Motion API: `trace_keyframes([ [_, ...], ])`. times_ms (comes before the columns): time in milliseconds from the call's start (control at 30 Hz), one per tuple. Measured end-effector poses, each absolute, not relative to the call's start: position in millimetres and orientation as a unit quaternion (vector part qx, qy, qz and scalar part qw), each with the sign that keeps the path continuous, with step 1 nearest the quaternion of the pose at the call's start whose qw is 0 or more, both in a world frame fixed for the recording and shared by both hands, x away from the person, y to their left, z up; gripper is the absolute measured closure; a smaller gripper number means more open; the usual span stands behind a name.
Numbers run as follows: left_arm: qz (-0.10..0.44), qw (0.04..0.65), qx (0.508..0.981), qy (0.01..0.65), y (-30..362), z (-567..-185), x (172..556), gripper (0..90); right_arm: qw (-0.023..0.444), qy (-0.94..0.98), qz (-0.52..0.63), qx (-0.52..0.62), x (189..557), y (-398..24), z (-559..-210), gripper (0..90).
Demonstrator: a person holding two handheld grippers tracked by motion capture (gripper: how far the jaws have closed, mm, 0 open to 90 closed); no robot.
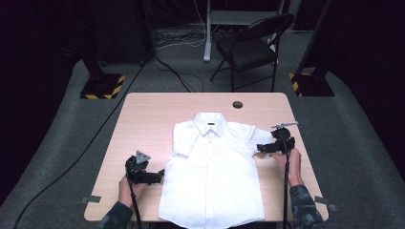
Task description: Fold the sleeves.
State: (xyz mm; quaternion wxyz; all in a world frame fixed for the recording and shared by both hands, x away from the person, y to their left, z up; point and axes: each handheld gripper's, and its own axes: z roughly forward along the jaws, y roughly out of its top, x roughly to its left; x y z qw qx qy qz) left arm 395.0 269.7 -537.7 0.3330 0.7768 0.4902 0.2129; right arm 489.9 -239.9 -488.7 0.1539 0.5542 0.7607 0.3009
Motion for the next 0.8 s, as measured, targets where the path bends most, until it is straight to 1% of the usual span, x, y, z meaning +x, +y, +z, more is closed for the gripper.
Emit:
trace_keyframes([
  [200,0.213,0.333,0.777,0.49,269.7,-537.7,395.0,0.0,0.149,0.758,0.284,0.568,506.1,-237.9,-490.2,0.0],
  [400,0.213,0.332,0.778,0.489,269.9,-537.6,394.7,0.0,0.137,0.755,0.273,0.581,517.2,-237.8,-494.4,0.0],
  [567,0.213,0.332,0.778,0.489,269.9,-537.6,394.7,0.0,0.137,0.753,0.263,0.588,523.9,-238.5,-498.3,0.1],
  [633,0.213,0.332,0.778,0.489,270.0,-537.6,394.7,0.0,0.138,0.753,0.257,0.59,525.3,-238.6,-500.1,3.4],
  [700,0.212,0.332,0.778,0.489,270.0,-537.6,394.6,0.0,0.134,0.753,0.253,0.592,525.9,-238.4,-501.6,9.2],
  [800,0.212,0.332,0.778,0.489,270.0,-537.6,394.6,0.0,0.137,0.754,0.245,0.594,526.5,-237.7,-502.8,21.4],
])
